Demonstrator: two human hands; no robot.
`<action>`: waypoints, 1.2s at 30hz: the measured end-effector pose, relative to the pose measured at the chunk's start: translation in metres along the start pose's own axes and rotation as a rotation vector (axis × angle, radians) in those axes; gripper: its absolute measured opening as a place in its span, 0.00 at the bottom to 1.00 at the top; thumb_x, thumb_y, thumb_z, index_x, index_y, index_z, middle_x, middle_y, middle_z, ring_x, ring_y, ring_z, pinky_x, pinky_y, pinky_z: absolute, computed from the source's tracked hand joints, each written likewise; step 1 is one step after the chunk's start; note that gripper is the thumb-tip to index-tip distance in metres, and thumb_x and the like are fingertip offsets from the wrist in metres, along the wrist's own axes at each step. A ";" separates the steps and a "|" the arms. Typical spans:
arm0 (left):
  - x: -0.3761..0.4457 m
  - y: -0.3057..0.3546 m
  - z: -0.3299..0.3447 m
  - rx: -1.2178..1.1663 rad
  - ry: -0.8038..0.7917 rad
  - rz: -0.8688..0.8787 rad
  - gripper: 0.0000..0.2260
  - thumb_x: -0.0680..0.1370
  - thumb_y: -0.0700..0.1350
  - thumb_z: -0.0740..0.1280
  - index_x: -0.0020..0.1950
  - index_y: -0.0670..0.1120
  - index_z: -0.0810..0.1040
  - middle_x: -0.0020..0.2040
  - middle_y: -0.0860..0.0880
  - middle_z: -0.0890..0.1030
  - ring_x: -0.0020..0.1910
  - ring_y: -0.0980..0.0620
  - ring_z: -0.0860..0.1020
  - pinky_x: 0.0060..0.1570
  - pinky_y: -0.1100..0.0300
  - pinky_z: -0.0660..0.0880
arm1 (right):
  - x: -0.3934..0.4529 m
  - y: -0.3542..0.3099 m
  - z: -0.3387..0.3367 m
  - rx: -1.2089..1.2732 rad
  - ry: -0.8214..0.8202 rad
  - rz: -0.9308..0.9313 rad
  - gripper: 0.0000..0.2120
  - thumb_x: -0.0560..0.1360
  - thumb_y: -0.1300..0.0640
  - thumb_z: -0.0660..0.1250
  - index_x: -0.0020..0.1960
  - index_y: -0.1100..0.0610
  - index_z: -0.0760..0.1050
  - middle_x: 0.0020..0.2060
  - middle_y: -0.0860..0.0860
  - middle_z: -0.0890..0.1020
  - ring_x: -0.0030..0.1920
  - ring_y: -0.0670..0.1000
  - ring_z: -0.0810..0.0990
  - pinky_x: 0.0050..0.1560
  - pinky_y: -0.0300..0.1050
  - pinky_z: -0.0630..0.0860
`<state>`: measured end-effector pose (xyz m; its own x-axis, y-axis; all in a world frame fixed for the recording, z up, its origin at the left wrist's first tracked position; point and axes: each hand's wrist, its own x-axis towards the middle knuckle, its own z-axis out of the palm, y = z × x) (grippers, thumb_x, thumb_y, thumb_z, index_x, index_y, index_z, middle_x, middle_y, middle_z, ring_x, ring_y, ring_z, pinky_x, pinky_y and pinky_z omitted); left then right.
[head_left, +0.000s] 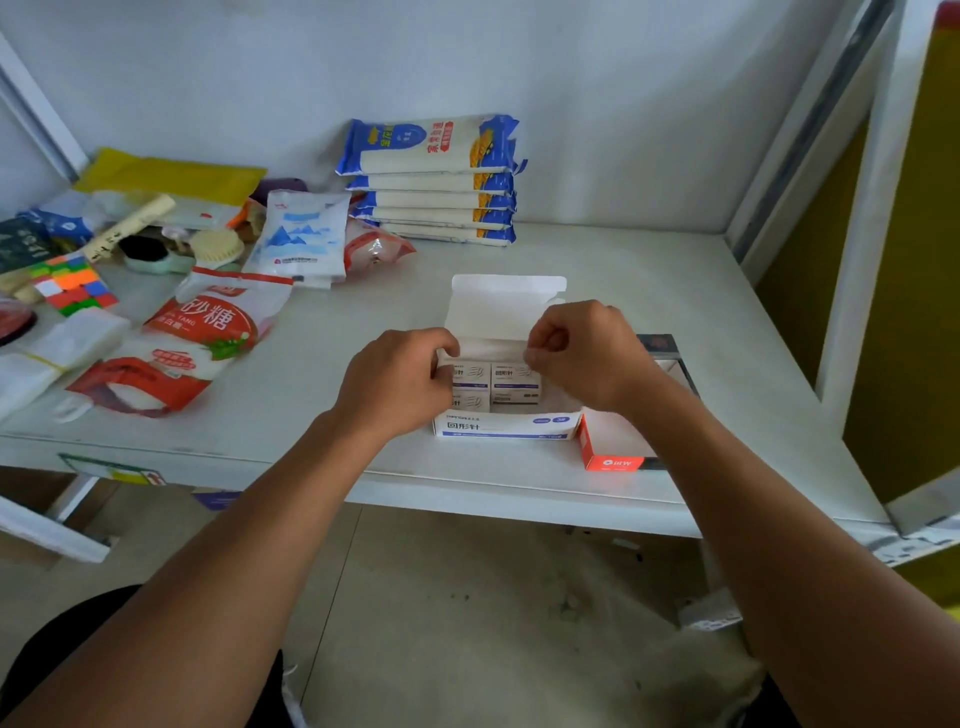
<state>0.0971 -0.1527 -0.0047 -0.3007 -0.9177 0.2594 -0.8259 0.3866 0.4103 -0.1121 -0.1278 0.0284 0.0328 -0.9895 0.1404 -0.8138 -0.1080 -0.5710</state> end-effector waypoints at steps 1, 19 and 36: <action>0.000 0.001 -0.001 0.017 -0.005 -0.003 0.12 0.74 0.44 0.67 0.57 0.51 0.79 0.32 0.55 0.74 0.36 0.48 0.75 0.33 0.59 0.68 | -0.003 0.005 -0.004 0.020 0.053 0.014 0.03 0.71 0.59 0.69 0.41 0.56 0.81 0.35 0.47 0.81 0.38 0.49 0.79 0.40 0.40 0.75; 0.012 0.068 0.021 -0.033 0.058 0.135 0.06 0.77 0.49 0.64 0.48 0.50 0.80 0.44 0.51 0.79 0.41 0.48 0.76 0.39 0.56 0.74 | -0.026 0.090 -0.046 -0.521 -0.442 0.392 0.44 0.54 0.51 0.78 0.68 0.44 0.68 0.63 0.54 0.72 0.61 0.59 0.70 0.55 0.52 0.73; 0.011 0.066 0.011 -0.520 -0.028 -0.077 0.16 0.80 0.52 0.57 0.46 0.47 0.81 0.42 0.50 0.84 0.42 0.50 0.81 0.44 0.52 0.78 | -0.020 0.009 -0.030 0.401 -0.128 0.030 0.24 0.62 0.64 0.80 0.54 0.57 0.73 0.48 0.51 0.80 0.47 0.53 0.83 0.45 0.45 0.83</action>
<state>0.0337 -0.1383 0.0162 -0.2670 -0.9445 0.1913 -0.5027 0.3059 0.8085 -0.1374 -0.1066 0.0450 0.1048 -0.9940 0.0313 -0.5264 -0.0821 -0.8463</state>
